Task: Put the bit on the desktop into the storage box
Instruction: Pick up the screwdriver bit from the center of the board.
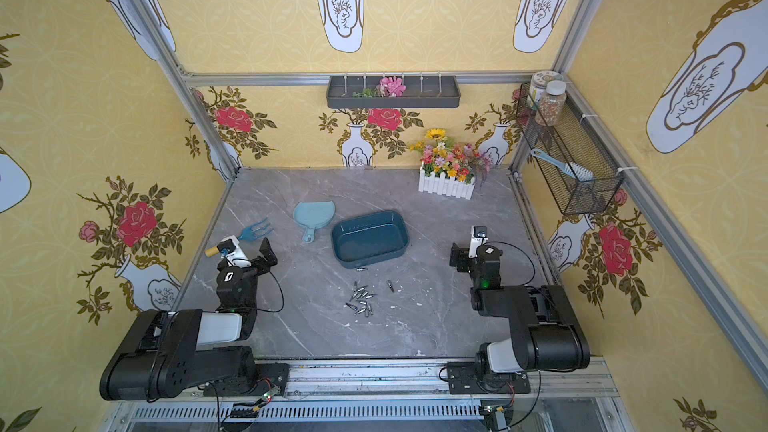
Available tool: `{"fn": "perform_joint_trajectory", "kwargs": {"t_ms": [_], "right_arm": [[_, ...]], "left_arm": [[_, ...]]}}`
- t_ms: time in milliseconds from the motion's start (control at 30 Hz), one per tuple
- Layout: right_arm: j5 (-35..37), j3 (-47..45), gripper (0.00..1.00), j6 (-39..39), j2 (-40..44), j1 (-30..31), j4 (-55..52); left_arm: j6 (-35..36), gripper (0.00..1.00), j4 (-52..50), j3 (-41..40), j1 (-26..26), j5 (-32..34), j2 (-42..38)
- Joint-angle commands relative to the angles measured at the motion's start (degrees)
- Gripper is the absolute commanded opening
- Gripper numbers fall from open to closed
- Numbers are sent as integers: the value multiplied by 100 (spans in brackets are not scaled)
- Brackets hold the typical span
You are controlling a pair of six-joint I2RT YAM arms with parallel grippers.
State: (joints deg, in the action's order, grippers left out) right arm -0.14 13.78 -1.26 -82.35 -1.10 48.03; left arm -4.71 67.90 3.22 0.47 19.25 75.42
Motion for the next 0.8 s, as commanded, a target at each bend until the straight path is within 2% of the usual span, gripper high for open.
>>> {"fn": "perform_joint_trajectory", "kwargs": {"t_ms": [0,100,200,367,467,500,633,767], "right_arm": [[21,36,97,26,-1,42,259],[80,-78,97,17,71,66,460],[469,-344,97,-172,796,66,308],[586,169,97,-477,2393,73,-1856],[245,749,97,-684,3038,114,-3084],[202,1003,97,-729,3125,138,-3568],[-121,2066,97,-936,3103,313,-5357],[-291,2990,97,-1044,2642,948,-6547]], "left_arm": [[39,100,154,12,6,-48,5],[48,100,173,-13,5,-69,-29],[53,100,101,-92,6,-11,-350],[69,100,-330,-364,-77,144,-1569],[127,100,-947,-371,-205,269,-2466],[26,100,-1248,-324,-243,304,-2771],[-1108,100,-2582,29,-251,-21,-4149],[-2048,100,-3370,362,-258,-306,-4586]]}}
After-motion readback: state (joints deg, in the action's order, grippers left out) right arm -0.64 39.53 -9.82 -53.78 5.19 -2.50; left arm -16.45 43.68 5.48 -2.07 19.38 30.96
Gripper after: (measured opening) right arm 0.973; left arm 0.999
